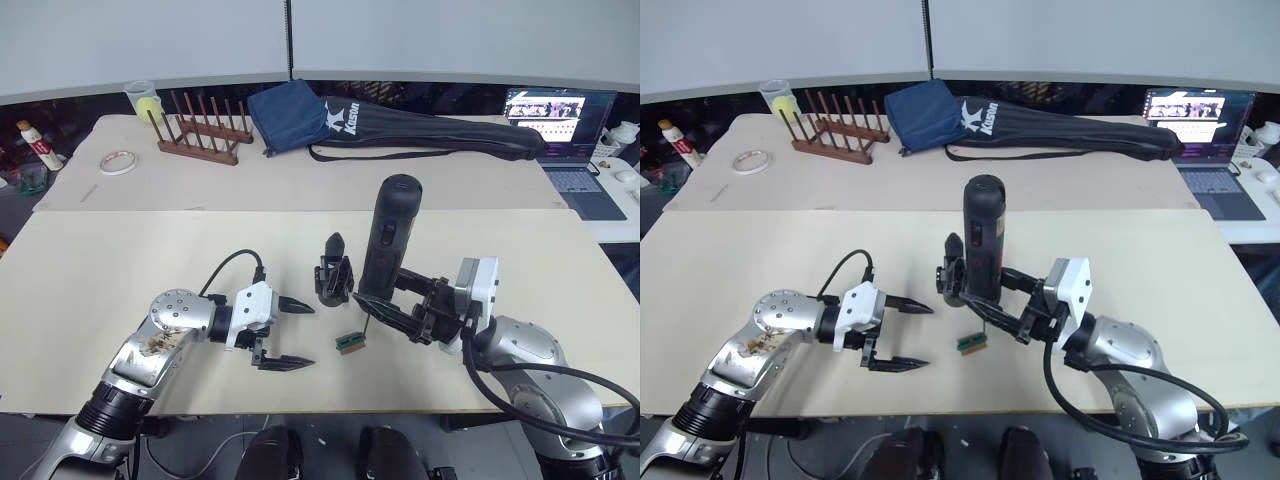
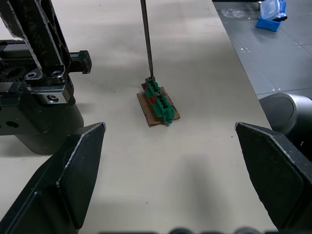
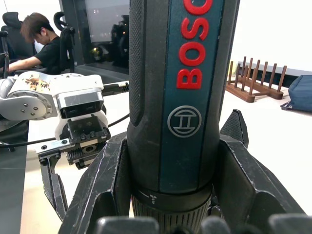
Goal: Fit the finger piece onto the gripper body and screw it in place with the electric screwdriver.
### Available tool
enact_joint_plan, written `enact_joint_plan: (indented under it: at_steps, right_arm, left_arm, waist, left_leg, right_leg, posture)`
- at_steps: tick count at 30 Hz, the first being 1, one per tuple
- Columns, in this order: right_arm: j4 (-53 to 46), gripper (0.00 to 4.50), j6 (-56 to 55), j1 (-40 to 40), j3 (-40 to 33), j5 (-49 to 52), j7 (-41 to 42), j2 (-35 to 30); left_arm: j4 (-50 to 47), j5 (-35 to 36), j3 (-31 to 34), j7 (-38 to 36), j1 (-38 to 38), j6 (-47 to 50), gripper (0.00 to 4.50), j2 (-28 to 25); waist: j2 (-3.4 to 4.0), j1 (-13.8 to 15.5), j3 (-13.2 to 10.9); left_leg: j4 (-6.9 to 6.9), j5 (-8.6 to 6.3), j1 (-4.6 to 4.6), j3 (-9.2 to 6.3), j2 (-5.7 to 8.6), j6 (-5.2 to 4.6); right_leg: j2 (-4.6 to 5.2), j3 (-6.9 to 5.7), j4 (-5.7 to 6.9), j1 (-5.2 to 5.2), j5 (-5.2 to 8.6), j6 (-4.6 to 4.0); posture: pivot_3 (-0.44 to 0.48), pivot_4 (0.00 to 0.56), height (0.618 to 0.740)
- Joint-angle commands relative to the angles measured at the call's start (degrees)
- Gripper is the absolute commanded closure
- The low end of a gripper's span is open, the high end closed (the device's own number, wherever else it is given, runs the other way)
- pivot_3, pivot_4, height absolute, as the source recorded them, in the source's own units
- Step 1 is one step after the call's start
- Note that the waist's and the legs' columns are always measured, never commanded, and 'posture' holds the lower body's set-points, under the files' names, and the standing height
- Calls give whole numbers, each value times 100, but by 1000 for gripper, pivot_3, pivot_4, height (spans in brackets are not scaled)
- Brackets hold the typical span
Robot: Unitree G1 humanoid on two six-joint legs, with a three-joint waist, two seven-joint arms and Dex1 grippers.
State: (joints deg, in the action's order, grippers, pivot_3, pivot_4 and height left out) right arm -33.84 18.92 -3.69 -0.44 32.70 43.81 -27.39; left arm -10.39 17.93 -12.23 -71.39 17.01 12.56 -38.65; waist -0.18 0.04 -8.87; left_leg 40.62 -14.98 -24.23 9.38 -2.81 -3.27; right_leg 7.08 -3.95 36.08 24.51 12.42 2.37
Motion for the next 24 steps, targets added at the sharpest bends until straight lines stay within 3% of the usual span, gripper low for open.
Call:
enact_joint_plan:
  at_steps: [1,24]
  right_arm:
    - [-237,2533,-198,-69,-48,84,25,10]
    - [-105,2533,-233,-196,53,3,39,37]
  left_arm:
    - [-69,-7,9,20,45,-52,0,4]
    - [-106,8,10,65,26,-40,0,12]
  waist:
    - [0,0,0]
    - [0,-2,0]
  left_leg:
    - [0,0,0,0,0,0]
    - [0,0,0,0,0,0]
  right_leg:
    - [0,0,0,0,0,0]
    - [0,0,0,0,0,0]
  posture:
    - [0,150,740]
    - [0,150,740]
